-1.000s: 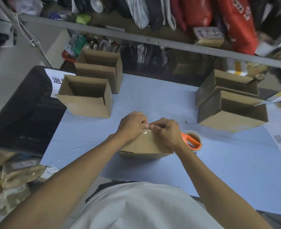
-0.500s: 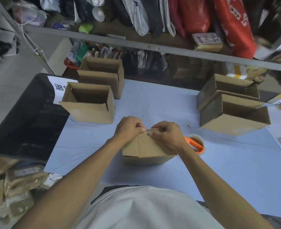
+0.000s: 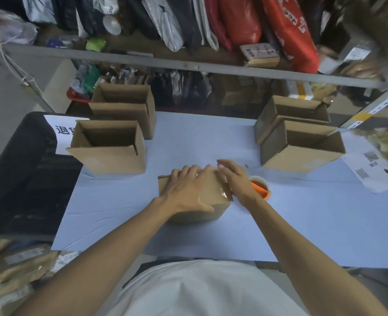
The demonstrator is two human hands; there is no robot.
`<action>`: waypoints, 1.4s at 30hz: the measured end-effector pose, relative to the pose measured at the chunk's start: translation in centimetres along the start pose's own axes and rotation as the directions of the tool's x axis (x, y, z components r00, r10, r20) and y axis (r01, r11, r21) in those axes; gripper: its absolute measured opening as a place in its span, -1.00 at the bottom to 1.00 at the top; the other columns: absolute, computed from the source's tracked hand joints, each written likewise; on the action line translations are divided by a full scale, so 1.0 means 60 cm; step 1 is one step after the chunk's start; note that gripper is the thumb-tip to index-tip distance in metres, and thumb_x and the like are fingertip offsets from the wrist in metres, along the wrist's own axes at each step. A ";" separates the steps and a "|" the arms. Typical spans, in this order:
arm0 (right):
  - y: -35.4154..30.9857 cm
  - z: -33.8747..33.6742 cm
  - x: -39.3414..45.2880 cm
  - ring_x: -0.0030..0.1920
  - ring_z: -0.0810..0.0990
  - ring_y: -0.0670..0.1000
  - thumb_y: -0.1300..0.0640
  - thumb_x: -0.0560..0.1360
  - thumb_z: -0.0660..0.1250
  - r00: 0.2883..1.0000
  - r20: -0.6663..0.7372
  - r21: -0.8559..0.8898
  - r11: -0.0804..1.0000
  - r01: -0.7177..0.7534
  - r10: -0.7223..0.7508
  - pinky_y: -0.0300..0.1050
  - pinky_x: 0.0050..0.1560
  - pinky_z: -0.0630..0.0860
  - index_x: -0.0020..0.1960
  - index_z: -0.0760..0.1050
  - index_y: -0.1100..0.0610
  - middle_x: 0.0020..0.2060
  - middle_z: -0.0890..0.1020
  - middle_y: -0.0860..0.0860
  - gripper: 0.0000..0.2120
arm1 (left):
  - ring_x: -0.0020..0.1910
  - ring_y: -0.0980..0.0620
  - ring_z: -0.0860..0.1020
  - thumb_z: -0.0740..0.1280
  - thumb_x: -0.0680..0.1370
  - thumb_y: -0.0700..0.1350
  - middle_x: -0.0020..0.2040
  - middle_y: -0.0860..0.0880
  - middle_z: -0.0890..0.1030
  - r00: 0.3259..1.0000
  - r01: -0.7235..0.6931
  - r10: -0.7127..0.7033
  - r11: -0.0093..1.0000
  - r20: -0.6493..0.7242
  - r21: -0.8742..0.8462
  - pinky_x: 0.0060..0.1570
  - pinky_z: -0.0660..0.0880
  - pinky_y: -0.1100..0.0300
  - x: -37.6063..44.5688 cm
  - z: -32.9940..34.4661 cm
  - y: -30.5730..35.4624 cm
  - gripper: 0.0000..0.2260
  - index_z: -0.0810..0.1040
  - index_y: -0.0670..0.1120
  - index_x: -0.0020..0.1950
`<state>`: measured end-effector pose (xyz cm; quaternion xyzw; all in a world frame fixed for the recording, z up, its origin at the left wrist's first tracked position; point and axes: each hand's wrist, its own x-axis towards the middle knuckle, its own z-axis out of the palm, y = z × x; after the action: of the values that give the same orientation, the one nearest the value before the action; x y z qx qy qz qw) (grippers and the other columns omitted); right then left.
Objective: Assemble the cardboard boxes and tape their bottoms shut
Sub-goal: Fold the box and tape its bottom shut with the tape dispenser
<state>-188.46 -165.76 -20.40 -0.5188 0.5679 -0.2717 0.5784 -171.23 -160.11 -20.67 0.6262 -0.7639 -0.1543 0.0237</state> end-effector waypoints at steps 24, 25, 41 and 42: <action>0.123 0.043 -0.029 -0.21 0.56 0.00 -0.11 0.37 0.49 0.976 -0.202 -0.465 0.869 -0.172 0.085 -0.09 -0.24 0.44 -0.12 0.51 0.04 -0.27 0.59 -0.06 -0.73 | -0.19 -0.07 0.42 0.40 0.48 0.11 -0.26 -0.02 0.40 0.889 0.456 -0.390 0.803 0.241 -0.383 -0.30 0.30 0.11 -0.076 0.044 -0.140 -0.61 0.30 -0.08 -0.32; 0.121 0.042 -0.028 -0.24 0.54 -0.04 -0.08 0.35 0.51 0.981 -0.187 -0.446 0.887 -0.122 0.041 -0.12 -0.28 0.41 -0.18 0.48 -0.01 -0.30 0.57 -0.09 -0.75 | -0.23 -0.08 0.39 0.42 0.48 0.11 -0.34 -0.01 0.37 0.880 0.469 -0.386 0.801 0.277 -0.373 -0.34 0.23 0.11 -0.076 0.049 -0.139 -0.57 0.26 -0.07 -0.36; 0.097 0.046 0.040 -0.16 0.63 -0.22 0.11 0.45 0.45 0.998 0.023 -0.242 0.969 -0.058 0.066 -0.40 -0.15 0.49 -0.15 0.67 -0.03 -0.24 0.69 -0.20 -0.95 | 0.02 0.00 0.56 0.47 0.45 -0.10 -0.08 0.00 0.58 0.874 0.436 -0.462 0.612 0.150 -0.660 0.07 0.47 0.13 0.040 0.065 -0.064 -0.92 0.71 -0.03 -0.08; 0.096 0.049 0.044 -0.24 0.61 -0.25 0.11 0.44 0.44 0.998 0.013 -0.252 0.966 -0.057 0.062 -0.44 -0.25 0.47 -0.23 0.66 -0.05 -0.30 0.68 -0.23 -0.89 | -0.04 0.01 0.56 0.49 0.43 -0.12 -0.12 0.01 0.56 0.859 0.451 -0.491 0.592 0.144 -0.668 -0.02 0.45 0.17 0.038 0.070 -0.061 -0.94 0.71 -0.05 -0.11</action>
<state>-186.71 -165.50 -27.17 -0.5735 0.6072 -0.1746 0.5214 -169.19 -162.09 -25.97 0.7557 -0.4585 -0.4065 0.2311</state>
